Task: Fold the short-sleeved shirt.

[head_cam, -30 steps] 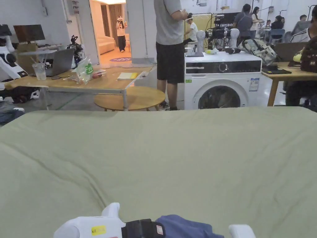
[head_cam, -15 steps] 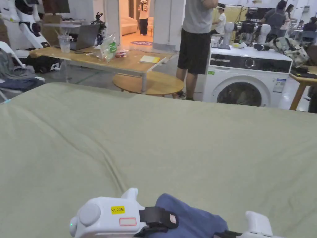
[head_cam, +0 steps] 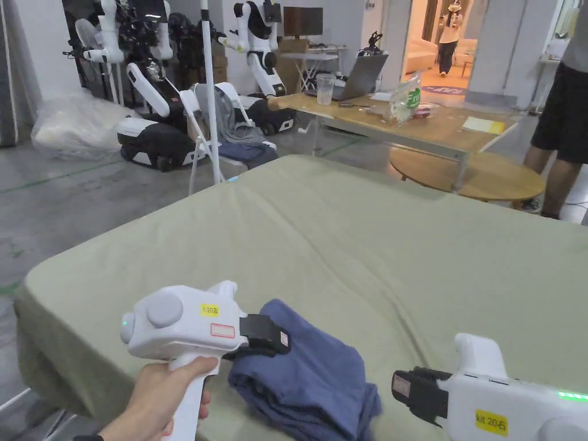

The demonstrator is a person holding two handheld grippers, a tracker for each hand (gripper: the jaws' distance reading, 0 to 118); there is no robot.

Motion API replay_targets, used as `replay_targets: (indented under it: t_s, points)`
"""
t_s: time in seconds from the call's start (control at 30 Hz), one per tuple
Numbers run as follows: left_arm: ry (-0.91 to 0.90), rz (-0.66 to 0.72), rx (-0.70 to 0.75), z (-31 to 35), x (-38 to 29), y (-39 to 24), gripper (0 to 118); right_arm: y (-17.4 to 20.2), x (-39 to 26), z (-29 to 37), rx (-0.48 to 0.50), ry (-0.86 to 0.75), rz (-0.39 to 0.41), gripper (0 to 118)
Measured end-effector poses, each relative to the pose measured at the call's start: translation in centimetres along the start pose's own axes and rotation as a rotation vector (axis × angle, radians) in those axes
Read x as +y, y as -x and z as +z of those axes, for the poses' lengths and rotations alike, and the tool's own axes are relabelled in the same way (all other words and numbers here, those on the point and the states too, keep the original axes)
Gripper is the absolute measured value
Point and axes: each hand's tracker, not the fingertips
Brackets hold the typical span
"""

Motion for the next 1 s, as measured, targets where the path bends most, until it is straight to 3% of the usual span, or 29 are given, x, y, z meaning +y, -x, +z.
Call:
replay_targets:
  t_s: [0.07, 0.1, 0.13, 0.2, 0.33, 0.47, 0.57, 0.67, 0.77, 0.8, 0.87, 0.9, 1.0]
  points:
    - [-0.019, -0.045, 0.054, -1.0, -0.1, -0.9, 58, 0.0, 0.2, -0.6, 0.017, 0.01, -0.032, 0]
    - [-0.045, -0.058, 0.095, -1.5, -0.1, -1.5, 81, -0.2, 0.2, -0.4, 0.018, 0.009, -0.048, 0]
    - [-0.053, -0.069, 0.139, -1.8, 0.2, -1.9, 89, -0.5, 0.2, 0.2, 0.012, 0.006, -0.054, 0]
    - [-0.113, -0.084, 0.271, -1.7, 0.2, -3.8, 89, -1.4, 0.4, 2.2, -0.033, -0.002, -0.052, 0]
    - [-0.258, -0.423, 0.334, 1.2, -2.6, -10.8, 89, -4.0, 0.9, 9.4, -0.177, -0.126, 0.027, 0]
    - [-0.45, -0.504, 0.128, 4.7, -5.9, -18.7, 88, -6.0, 0.6, 15.9, -0.239, -0.236, -0.031, 0]
    - [-0.536, -0.57, 0.031, 5.3, -9.6, -25.0, 87, -6.8, -0.4, 21.3, -0.333, -0.344, -0.02, 0]
    - [-0.62, -0.638, 0.016, 4.9, -13.3, -30.9, 78, -7.3, -1.2, 26.8, -0.4, -0.481, -0.048, 0]
    - [-0.664, -0.683, 0.062, 4.6, -16.9, -35.9, 28, -6.7, -2.2, 31.1, -0.533, -0.569, 0.032, 0]
    - [-0.707, -0.705, 0.08, 4.6, -18.4, -37.3, 17, -6.4, -2.8, 32.2, -0.576, -0.589, 0.065, 0]
    - [-0.699, -0.751, 0.061, 4.8, -21.0, -39.1, 14, -5.2, -4.7, 33.9, -0.686, -0.671, 0.092, 0]
    - [-0.677, -0.775, 0.07, 4.9, -22.3, -40.0, 0, -4.8, -5.5, 34.5, -0.696, -0.705, 0.1, 0]
    - [-0.731, -0.769, 0.067, 5.0, -24.9, -41.2, 0, -4.8, -5.8, 34.7, -0.717, -0.667, 0.113, 0]
